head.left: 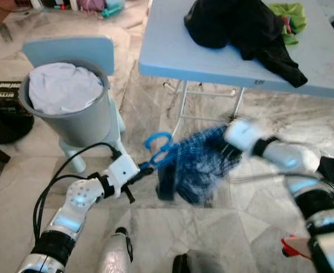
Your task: Hang hanger
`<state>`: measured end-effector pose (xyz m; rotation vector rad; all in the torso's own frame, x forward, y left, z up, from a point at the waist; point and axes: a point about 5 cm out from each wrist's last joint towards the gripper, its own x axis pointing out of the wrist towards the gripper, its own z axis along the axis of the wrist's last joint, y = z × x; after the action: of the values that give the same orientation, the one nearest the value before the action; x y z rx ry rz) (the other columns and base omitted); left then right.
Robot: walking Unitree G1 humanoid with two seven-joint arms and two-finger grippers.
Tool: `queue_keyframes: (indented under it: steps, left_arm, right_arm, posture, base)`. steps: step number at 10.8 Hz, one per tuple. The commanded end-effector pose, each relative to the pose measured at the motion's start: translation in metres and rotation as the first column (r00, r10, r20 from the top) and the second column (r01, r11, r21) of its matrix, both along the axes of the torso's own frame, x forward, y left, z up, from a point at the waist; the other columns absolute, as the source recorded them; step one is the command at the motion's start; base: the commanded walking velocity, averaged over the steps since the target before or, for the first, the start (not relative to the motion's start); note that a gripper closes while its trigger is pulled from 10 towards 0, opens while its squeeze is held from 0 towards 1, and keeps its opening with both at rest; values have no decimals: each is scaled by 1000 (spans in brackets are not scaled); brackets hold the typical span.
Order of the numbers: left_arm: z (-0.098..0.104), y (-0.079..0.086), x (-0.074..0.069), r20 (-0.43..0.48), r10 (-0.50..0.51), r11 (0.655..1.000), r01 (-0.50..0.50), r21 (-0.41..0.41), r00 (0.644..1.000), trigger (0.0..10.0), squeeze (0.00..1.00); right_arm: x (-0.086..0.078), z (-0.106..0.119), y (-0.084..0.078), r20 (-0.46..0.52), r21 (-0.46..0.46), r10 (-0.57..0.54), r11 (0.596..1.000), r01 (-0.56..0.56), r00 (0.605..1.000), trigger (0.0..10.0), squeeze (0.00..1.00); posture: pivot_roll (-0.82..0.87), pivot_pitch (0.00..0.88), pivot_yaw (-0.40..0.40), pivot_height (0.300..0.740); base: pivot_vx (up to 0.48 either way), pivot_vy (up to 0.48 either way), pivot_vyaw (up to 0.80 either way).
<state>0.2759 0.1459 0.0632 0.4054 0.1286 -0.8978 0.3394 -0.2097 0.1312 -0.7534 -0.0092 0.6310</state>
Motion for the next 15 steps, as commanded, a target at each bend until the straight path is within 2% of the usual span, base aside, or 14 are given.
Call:
queue_keyframes:
  steps: [1, 3, 5, 6, 7, 8, 9, 10, 11, 12, 14, 15]
  left_arm:
    - [5, 1, 3, 27, 10, 1000, -9, -13, 1000, 0, 0]
    - [5, 0, 6, 32, 25, 1000, -25, -11, 999, 0, 0]
    - [7, 1, 9, 42, 36, 999, -35, -17, 998, 0, 0]
    - [8, 1, 9, 43, 38, 999, -38, -19, 998, 0, 0]
    - [8, 2, 9, 44, 40, 999, -39, -18, 998, 0, 0]
    - [8, 1, 9, 44, 36, 999, -34, -25, 998, 0, 0]
    - [10, -2, 8, 45, 22, 999, -20, -37, 999, 0, 0]
    - [11, -4, 7, 44, 10, 999, -8, -42, 999, 0, 0]
    - [12, -6, 6, 44, -2, 999, 4, -48, 999, 0, 0]
    - [14, -9, 5, 41, -18, 997, 21, -70, 999, 0, 0]
    - [17, -17, 2, 33, -57, 994, 60, -87, 998, 0, 0]
    - [16, -19, 0, 29, -71, 994, 73, -85, 997, 0, 0]
  right_arm:
    - [3, 6, -13, 36, 34, -84, 996, 83, 996, 10000, 1000]
    - [2, 5, -18, 40, 38, -108, 994, 107, 993, 10000, 1000]
    - [-5, -5, -32, -100, -15, -85, 996, 84, 991, 10000, 1000]
    - [-9, -10, -39, -130, -58, -89, 995, 82, 988, 10000, 1000]
    - [-11, -14, -43, -167, -64, -100, 994, 90, 981, 10000, 980]
    - [-18, -23, -40, -237, -58, -56, 997, 44, 970, 10000, 859]
    - [-29, -37, -32, -312, -46, 13, 999, -29, 950, 10000, 247]
    - [-33, -45, -22, -329, 29, 24, 999, -15, 944, 10000, 0]
    - [-33, -51, -11, -340, 117, 27, 993, 14, 940, 10000, 0]
    - [-31, -53, -1, -336, 238, 6, 968, 79, 942, 10000, 0]
    - [-20, -50, 13, -252, 339, -120, 918, 204, 960, 10000, 0]
    - [-16, -46, 20, -236, 407, -158, 880, 245, 959, 863, 0]
  posture:
    - [65, 178, -84, 740]
    - [60, 177, -85, 740]
    - [60, 176, -86, 740]
    - [60, 175, -87, 740]
    - [60, 175, -87, 740]
    - [60, 177, -86, 740]
    - [62, 181, -86, 740]
    - [64, 184, -84, 740]
    - [65, 185, -82, 740]
    - [69, 189, -80, 740]
    - [70, 193, -76, 740]
    - [71, 195, -74, 740]
  base:
    - [0, 0, 0]
    - [0, 0, 0]
    - [0, 0, 0]
    - [0, 0, 0]
    - [0, 0, 0]
    - [0, 0, 0]
    - [0, 0, 0]
    - [0, 0, 0]
    - [0, 0, 0]
    - [0, 0, 0]
    - [0, 0, 0]
    - [0, 0, 0]
